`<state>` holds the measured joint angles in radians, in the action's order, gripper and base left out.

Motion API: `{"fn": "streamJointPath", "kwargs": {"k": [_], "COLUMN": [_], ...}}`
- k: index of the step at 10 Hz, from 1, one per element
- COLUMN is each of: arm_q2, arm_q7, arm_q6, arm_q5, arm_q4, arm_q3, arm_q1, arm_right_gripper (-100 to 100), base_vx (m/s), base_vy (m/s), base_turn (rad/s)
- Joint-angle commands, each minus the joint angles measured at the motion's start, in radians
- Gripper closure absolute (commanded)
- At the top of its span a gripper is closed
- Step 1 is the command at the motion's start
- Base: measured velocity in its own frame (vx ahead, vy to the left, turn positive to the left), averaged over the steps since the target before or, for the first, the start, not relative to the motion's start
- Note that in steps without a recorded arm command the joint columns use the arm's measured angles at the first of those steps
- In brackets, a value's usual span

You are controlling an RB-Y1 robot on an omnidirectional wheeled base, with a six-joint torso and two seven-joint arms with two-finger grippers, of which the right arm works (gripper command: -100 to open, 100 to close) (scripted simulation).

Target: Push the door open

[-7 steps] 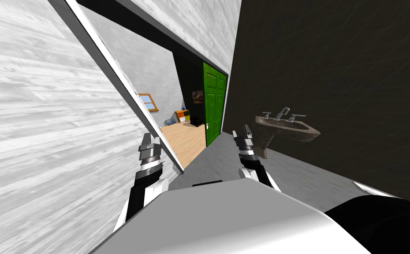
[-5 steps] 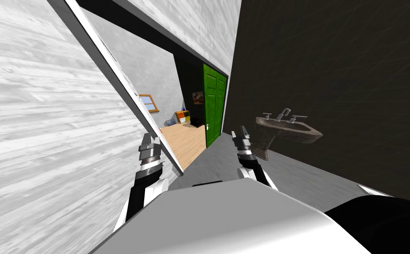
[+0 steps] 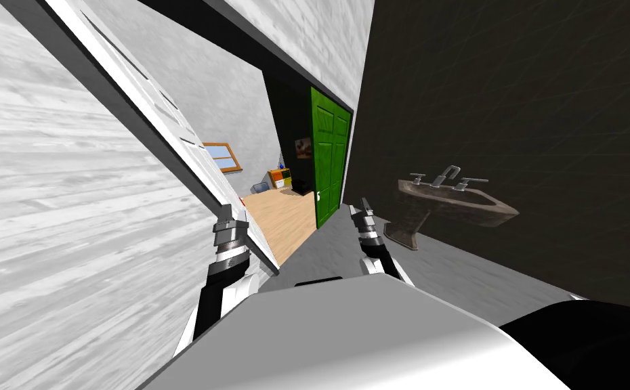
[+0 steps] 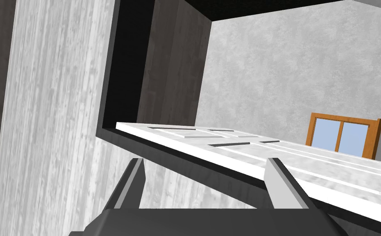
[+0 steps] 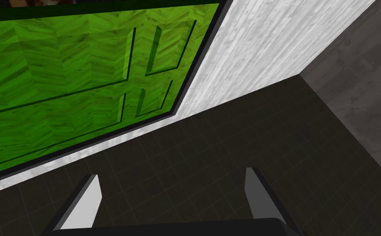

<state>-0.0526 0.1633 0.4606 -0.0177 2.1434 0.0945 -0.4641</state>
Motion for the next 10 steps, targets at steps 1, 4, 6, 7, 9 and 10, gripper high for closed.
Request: {"fn": "streamJointPath", "kwargs": {"k": [1,4,6,7,9,10], "arm_q2": [-0.006,-0.013,-0.017,-0.019,-0.023,-0.025], "arm_q7": [0.004,0.008,0.011,0.012,0.015,0.017], "arm_q6": [0.002,0.017,0.029,0.034,0.046,0.052], "arm_q5": [-0.003,-0.010,-0.015,-0.017,-0.022,-0.025], "arm_q4": [-0.036,-0.097,-0.142,-0.165,-0.212,-0.237], "arm_q3": [0.008,0.024,0.036,0.042,0.055,0.061], "arm_q1": [0.022,0.048,0.067,0.076,0.096,0.106], "arm_right_gripper": [-100,-100,-100,-100,-100,-100], "base_vx": [0.128,0.104,0.097,0.108,0.095,0.092], "base_vy": [-0.053,-0.040,-0.050,-0.044,-0.044,-0.048], "base_turn": [0.013,0.012,0.012,0.013,0.011,0.014]}}
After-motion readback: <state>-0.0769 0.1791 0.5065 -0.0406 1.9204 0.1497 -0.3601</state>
